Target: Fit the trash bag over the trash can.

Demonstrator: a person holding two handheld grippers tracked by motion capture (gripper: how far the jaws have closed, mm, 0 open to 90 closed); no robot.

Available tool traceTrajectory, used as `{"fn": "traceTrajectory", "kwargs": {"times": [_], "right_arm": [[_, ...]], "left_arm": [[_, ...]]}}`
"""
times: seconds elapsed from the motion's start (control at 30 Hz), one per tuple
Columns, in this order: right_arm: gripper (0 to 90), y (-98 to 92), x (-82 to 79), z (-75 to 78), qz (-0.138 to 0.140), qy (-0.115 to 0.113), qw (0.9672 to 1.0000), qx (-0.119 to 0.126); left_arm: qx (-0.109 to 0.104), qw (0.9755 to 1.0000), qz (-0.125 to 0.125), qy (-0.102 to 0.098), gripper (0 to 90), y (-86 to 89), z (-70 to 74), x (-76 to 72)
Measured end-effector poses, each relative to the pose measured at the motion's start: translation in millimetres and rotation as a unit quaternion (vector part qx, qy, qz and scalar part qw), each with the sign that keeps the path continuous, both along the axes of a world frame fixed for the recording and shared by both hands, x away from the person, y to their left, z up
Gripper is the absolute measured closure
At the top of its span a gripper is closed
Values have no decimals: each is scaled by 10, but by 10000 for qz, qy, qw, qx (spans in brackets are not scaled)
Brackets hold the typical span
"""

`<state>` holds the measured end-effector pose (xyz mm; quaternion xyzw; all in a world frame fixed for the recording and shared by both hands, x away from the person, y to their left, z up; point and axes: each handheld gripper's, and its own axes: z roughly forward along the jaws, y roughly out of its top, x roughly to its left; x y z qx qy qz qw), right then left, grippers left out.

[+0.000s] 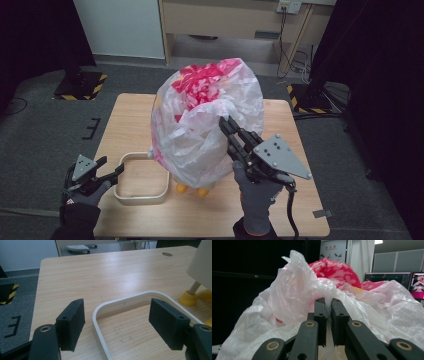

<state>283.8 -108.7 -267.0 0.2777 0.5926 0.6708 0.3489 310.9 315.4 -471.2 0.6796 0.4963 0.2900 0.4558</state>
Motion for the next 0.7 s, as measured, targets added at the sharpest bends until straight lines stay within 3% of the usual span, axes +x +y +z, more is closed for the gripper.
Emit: {"fn": "traceTrajectory", "kwargs": {"times": [0.1, 0.23, 0.4, 0.57, 0.7], "right_arm": [[811, 83, 69, -32, 81, 83, 9998, -132], [696, 105, 153, -53, 226, 190, 9994, -205], [562, -38, 147, 39, 392, 55, 9992, 55], [591, -343, 184, 152, 279, -7, 9996, 20], [641, -498, 238, 159, 489, 57, 9988, 8]], "left_arm": [[-21, 10000, 14, -41, 284, 5, 7, -5], [-69, 9998, 48, -160, 286, 10, 37, -18], [-179, 9992, 104, -329, 286, 8, 117, -41], [-282, 9979, 120, -573, 286, -16, 231, -74], [-257, 9980, 113, -571, 287, -30, 234, -75]]}}
